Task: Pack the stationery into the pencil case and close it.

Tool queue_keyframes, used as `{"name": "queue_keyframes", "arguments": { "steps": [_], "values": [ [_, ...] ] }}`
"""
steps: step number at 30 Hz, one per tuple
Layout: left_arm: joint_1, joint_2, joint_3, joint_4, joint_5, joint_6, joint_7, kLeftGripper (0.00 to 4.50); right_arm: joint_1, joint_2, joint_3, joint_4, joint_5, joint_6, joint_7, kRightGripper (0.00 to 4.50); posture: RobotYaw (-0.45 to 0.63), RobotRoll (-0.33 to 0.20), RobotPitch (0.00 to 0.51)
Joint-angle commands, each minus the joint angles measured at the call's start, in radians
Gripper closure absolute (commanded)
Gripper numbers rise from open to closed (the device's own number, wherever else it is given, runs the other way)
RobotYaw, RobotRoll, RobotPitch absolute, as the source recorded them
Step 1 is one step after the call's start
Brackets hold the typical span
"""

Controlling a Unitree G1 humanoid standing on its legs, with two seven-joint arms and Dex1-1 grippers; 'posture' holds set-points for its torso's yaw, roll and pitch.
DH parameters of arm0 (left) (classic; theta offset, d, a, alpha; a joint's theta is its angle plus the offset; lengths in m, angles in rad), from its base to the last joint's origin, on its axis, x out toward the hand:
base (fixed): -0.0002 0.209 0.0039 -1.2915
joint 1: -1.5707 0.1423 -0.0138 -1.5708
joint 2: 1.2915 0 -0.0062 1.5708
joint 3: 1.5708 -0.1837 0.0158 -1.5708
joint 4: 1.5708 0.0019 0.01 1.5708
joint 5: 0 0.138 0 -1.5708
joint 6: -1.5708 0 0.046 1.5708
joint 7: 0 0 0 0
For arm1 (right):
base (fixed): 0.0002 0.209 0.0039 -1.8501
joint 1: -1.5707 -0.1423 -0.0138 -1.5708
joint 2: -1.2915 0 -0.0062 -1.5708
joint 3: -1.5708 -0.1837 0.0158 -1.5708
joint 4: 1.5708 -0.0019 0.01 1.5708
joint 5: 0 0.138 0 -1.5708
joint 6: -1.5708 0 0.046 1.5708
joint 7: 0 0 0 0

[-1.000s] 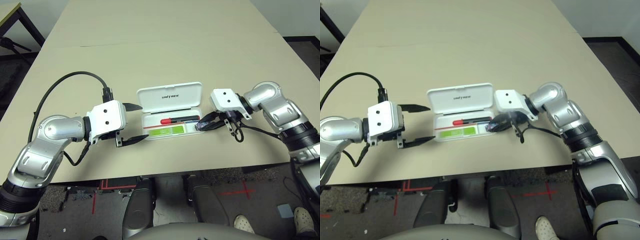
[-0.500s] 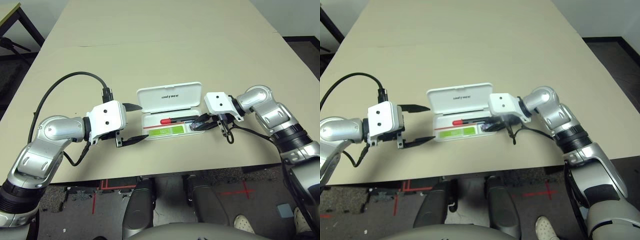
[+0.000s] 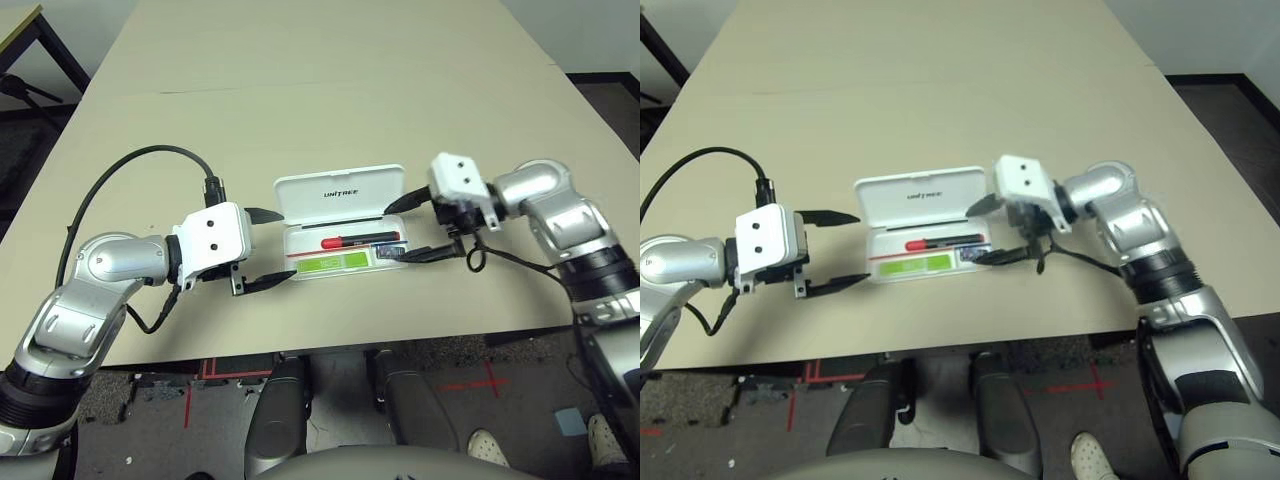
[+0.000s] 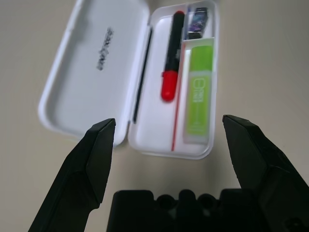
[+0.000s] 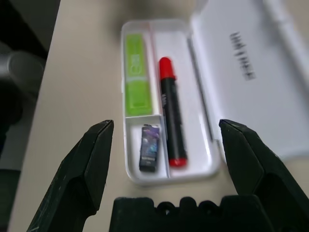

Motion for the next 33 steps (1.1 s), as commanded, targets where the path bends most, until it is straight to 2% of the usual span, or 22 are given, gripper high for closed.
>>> {"name": "queue_keyframes", "arguments": {
  "steps": [1,9,13,15,17,22,25,26,33],
  "values": [
    [0.036,-0.001,0.041,0.046,-0.034,0.017,0.001,0.00,0.054,-0.045,-0.074,-0.013,0.059,0.075,-0.019,0.06,0.05,0.000,0.179],
    [0.007,-0.023,0.061,0.160,-0.044,0.003,0.011,0.00,0.165,-0.144,-0.199,-0.025,0.126,0.135,-0.052,0.06,0.01,0.000,0.174],
    [-0.045,-0.056,0.070,0.234,-0.051,0.065,0.064,0.00,0.219,-0.168,-0.232,-0.068,0.158,0.161,-0.063,0.06,0.00,0.000,0.175],
    [-0.090,-0.079,0.071,0.281,-0.040,0.102,0.114,0.40,0.236,-0.174,-0.243,-0.086,0.170,0.171,-0.072,0.00,-0.01,0.000,0.176],
    [-0.177,-0.115,0.072,0.366,-0.023,0.168,0.197,1.02,0.253,-0.177,-0.256,-0.102,0.183,0.180,-0.081,0.00,-0.02,0.000,0.178],
    [-0.325,-0.185,0.062,0.506,-0.004,0.238,0.305,2.94,0.257,-0.177,-0.267,-0.126,0.221,0.211,-0.097,0.00,-0.03,0.000,0.179],
    [-0.358,-0.208,0.042,0.520,-0.011,0.252,0.298,4.18,0.254,-0.178,-0.261,-0.127,0.220,0.207,-0.107,0.00,-0.03,0.000,0.178],
    [-0.362,-0.213,0.034,0.517,-0.010,0.259,0.296,4.47,0.253,-0.178,-0.259,-0.126,0.219,0.205,-0.109,0.00,-0.03,0.000,0.178],
    [-0.354,-0.223,-0.004,0.464,-0.026,0.281,0.258,4.47,0.254,-0.177,-0.248,-0.122,0.213,0.193,-0.113,0.00,-0.03,0.000,0.181]
  ]
}}
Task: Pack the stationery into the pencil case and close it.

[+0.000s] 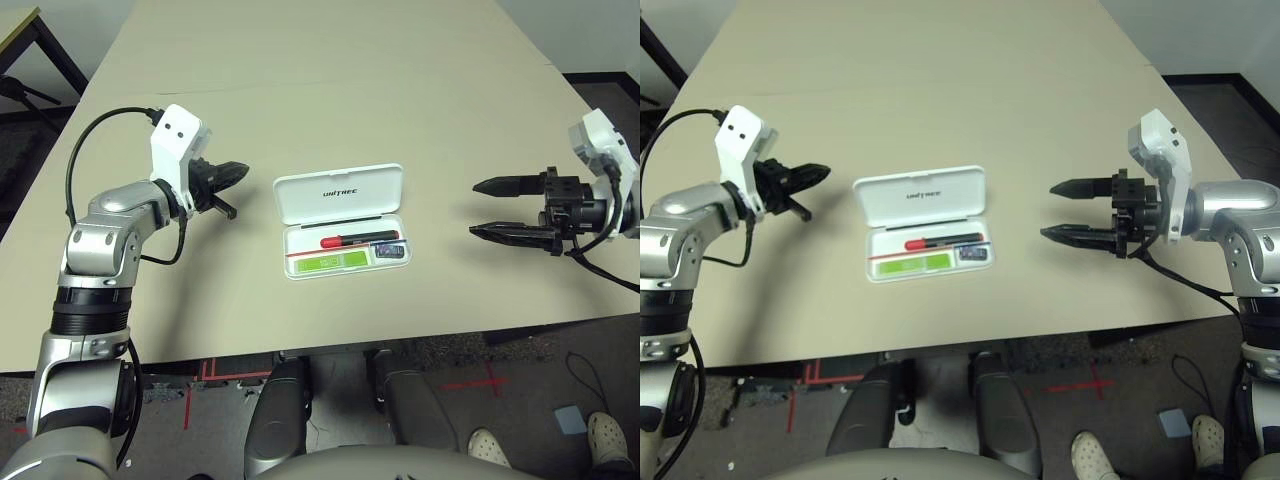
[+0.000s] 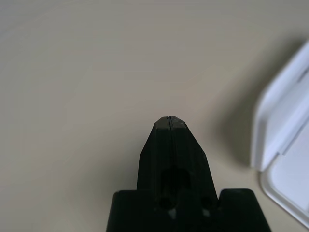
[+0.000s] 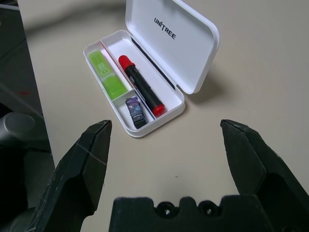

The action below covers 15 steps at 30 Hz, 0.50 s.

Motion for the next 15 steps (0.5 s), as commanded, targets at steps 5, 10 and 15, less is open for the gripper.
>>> {"name": "queue_keyframes", "arguments": {
  "steps": [5,10,15],
  "values": [
    [0.016,-0.011,-0.030,-0.069,-0.022,0.025,-0.036,4.47,0.010,-0.014,0.009,-0.012,-0.003,-0.007,0.006,0.00,-0.03,0.000,0.184],
    [0.016,-0.029,-0.057,-0.112,-0.022,0.020,-0.048,4.47,0.016,-0.018,0.014,-0.016,-0.004,-0.007,0.010,0.00,-0.03,0.000,0.186],
    [0.018,-0.029,-0.081,-0.139,-0.023,0.019,-0.065,4.47,0.019,-0.019,0.016,-0.021,-0.003,-0.006,0.006,0.00,-0.04,0.000,0.189]
  ]
}}
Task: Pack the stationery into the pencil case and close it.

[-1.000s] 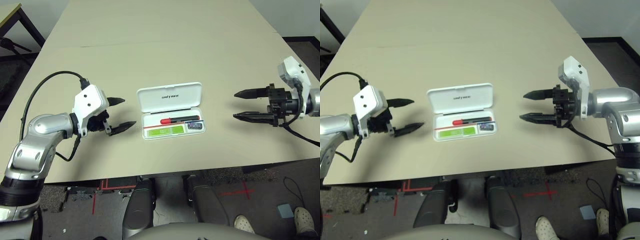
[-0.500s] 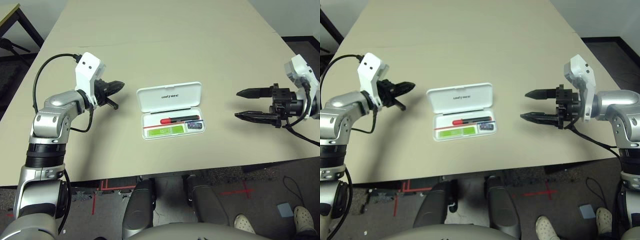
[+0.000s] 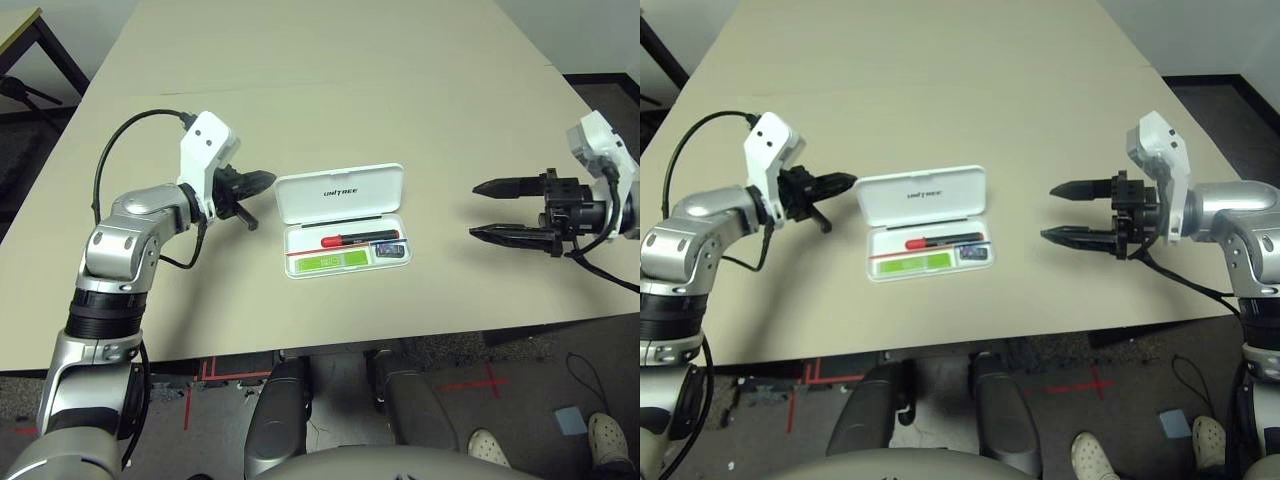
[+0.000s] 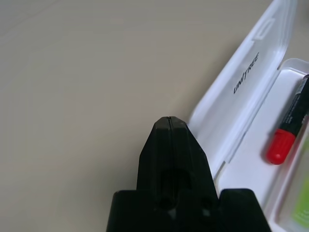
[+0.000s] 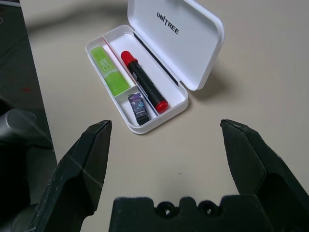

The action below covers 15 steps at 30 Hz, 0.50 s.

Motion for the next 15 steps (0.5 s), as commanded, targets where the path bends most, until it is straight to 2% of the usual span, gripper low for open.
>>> {"name": "queue_keyframes", "arguments": {
  "steps": [1,12,15],
  "values": [
    [0.018,0.004,-0.029,-0.031,-0.011,-0.001,-0.035,4.47,0.011,-0.013,0.004,-0.021,-0.001,-0.004,0.002,0.00,-0.04,0.000,0.189],
    [0.141,0.104,-0.093,-0.160,-0.006,-0.096,-0.204,4.47,0.014,-0.018,0.019,-0.008,-0.013,-0.007,0.007,0.00,-0.04,0.000,0.193],
    [0.184,0.136,-0.152,-0.176,0.052,-0.145,-0.222,4.47,0.007,-0.014,0.029,-0.004,-0.018,-0.009,0.005,0.00,-0.03,0.000,0.192]
  ]
}}
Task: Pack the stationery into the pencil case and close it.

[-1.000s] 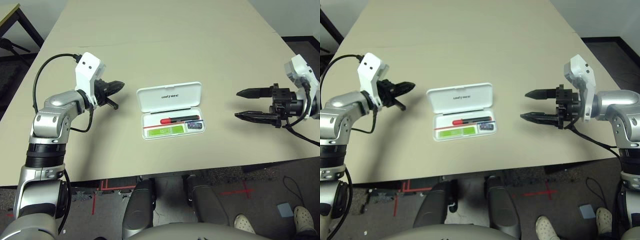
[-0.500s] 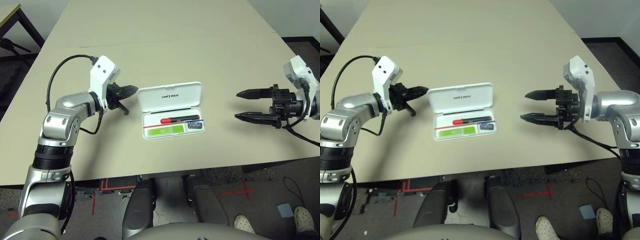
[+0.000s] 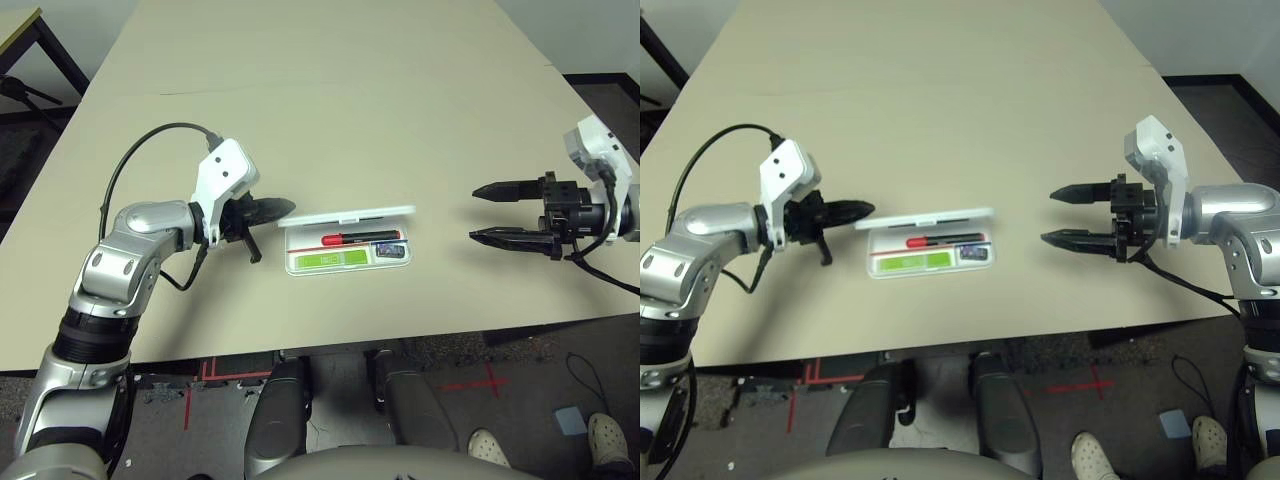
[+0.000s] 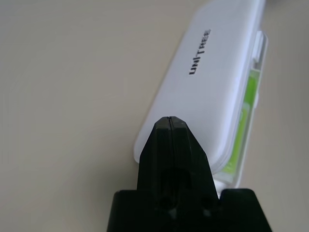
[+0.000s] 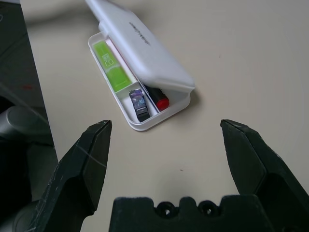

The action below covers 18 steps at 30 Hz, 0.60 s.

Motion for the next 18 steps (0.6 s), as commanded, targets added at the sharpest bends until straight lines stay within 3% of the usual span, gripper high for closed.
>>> {"name": "queue_keyframes", "arguments": {
  "steps": [1,9,18],
  "values": [
    [0.050,0.038,-0.086,-0.022,0.077,-0.067,-0.028,4.47,0.001,-0.007,0.022,-0.003,-0.015,-0.007,0.006,0.00,-0.03,0.000,0.192],
    [0.077,0.029,-0.166,-0.006,0.161,-0.153,-0.023,4.47,0.023,-0.004,0.041,-0.025,-0.019,0.000,0.010,0.00,-0.03,0.000,0.191],
    [0.095,0.039,-0.192,-0.008,0.190,-0.168,-0.041,4.47,0.041,-0.002,0.047,-0.045,-0.019,0.002,0.000,0.00,-0.04,0.000,0.193]
  ]
}}
